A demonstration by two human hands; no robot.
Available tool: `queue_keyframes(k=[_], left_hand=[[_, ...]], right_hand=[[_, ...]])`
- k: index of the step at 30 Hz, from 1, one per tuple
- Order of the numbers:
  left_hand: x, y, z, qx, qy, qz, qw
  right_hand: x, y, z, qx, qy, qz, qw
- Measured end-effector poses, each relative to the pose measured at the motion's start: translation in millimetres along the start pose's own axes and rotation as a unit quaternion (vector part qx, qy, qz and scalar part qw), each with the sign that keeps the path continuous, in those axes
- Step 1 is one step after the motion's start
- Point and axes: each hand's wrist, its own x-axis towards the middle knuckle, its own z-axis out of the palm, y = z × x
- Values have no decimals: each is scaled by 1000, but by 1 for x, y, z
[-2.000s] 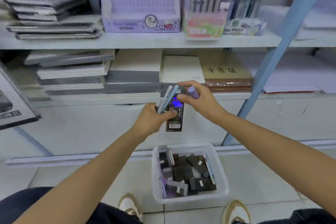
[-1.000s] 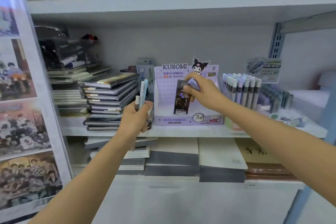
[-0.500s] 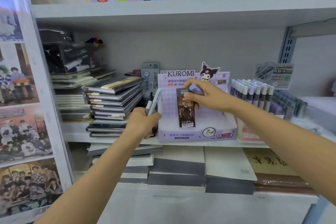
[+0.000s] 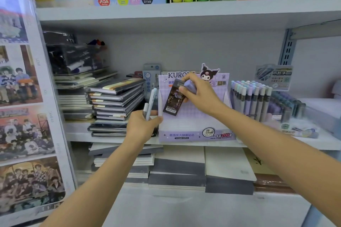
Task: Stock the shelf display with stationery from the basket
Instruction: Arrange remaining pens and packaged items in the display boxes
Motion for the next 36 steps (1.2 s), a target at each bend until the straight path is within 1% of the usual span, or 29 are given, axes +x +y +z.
queue_keyframes(k=[3,12,14,17,19,22,25,27,29,30,31,33,36], left_hand=[[0,-1,0,0,-1,0,1000],[1,-4,1,-3,4,-2,1000],[1,-4,1,1,3,-2,1000],[2,-5,0,1,2,0,1000],[3,-6,0,-2,3,0,1000],[3,-6,0,-4,1,1,1000],[2,-5,-1,-1,3,0,1000],[1,-4,0,-2,26,12,1000],[-3,1,4,-21,62,44,997],[-6,6,7,-40,67,63,995],[-10,12,11,-59,59,81,993],[-19,26,21,-92,12,108,990],[-30,43,41,-126,-54,117,984]], right_hand=[[1,0,8,-40,-32,-17,999],[14,-5,13,-107,-107,-39,988],[12,-2,19,-108,-87,-34,990],[6,1,24,-40,-12,-28,999],[4,2,28,-24,15,-29,999],[4,5,32,-48,24,-20,998],[5,3,26,-60,12,-8,998],[3,-2,18,-54,10,-4,998],[-4,-9,9,-33,21,-3,999],[-9,-13,3,-19,20,1,1000],[-15,-17,-2,-5,8,10,1000],[-27,-24,-13,6,-42,26,999],[-44,-33,-31,1,-108,32,994]])
